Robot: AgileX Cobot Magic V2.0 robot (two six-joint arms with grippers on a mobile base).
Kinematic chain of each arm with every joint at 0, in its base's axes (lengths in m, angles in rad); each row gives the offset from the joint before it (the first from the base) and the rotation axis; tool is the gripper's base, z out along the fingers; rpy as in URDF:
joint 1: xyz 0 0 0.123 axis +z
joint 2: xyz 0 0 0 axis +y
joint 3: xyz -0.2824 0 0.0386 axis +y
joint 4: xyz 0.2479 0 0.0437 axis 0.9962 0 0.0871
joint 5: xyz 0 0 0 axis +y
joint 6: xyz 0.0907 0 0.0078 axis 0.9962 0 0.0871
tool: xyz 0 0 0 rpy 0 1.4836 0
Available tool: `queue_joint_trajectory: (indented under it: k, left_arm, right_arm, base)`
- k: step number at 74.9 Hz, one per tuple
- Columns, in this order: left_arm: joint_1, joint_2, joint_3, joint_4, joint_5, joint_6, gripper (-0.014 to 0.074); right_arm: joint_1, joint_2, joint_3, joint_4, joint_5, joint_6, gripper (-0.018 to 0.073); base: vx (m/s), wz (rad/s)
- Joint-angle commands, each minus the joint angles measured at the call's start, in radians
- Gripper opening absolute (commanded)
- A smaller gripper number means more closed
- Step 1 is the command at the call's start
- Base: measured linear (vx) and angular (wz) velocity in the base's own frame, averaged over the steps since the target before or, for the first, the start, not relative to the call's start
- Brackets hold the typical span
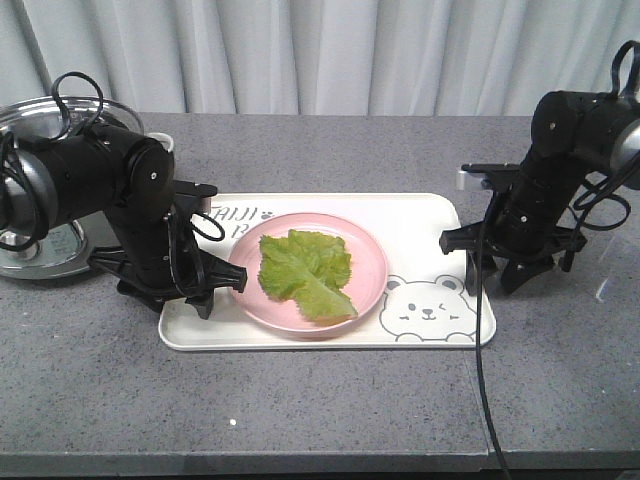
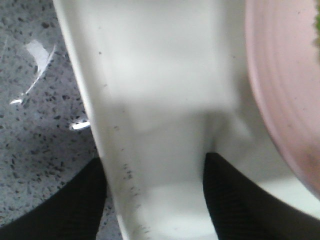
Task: Transfer vegetables to tray and serve
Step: 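Grip the tray edges with both grippers and lift it off the counter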
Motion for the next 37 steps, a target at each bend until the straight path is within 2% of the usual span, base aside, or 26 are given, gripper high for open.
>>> queue_joint_trajectory:
  k: [1, 4, 5, 7, 17, 25, 37]
  left_arm:
    - [0.000, -0.043, -0.009, -0.010, -0.017, 0.005, 0.0376]
    - [0.000, -0.043, -0.009, -0.010, -0.017, 0.005, 0.0349]
    - [0.000, -0.043, -0.009, -0.010, -0.017, 0.009, 0.0281]
    - [0.000, -0.043, -0.009, -0.010, -0.017, 0.009, 0.0260]
    - [0.000, -0.043, -0.009, -0.010, -0.020, 0.015, 0.0118]
    - [0.000, -0.043, -0.009, -0.008, -0.021, 0.016, -0.0005]
    - [0.000, -0.049, -0.009, -0.020, -0.032, 0.043, -0.0007]
  right_arm:
    - [-0.005, -0.042, -0.021, 0.029, 0.054, -0.024, 0.0278]
    - [-0.005, -0.039, -0.021, 0.047, 0.050, -0.036, 0.0242]
    - [-0.005, -0.035, -0.021, 0.086, 0.046, -0.059, 0.0162]
    - [-0.005, -0.033, -0.021, 0.095, 0.045, -0.063, 0.0137]
    - [-0.005, -0.031, -0.021, 0.132, 0.044, -0.097, 0.0029]
    - [-0.005, -0.031, -0.021, 0.146, 0.039, -0.103, -0.0014]
    - [-0.005, -0.031, -0.023, 0.148, 0.034, -0.103, -0.0010]
  base:
    - [0.00, 0.00]
    - [0.00, 0.00]
    - [0.00, 0.00]
    - [0.00, 0.00]
    - [0.00, 0.00]
    - [0.00, 0.00]
    - [0.00, 0.00]
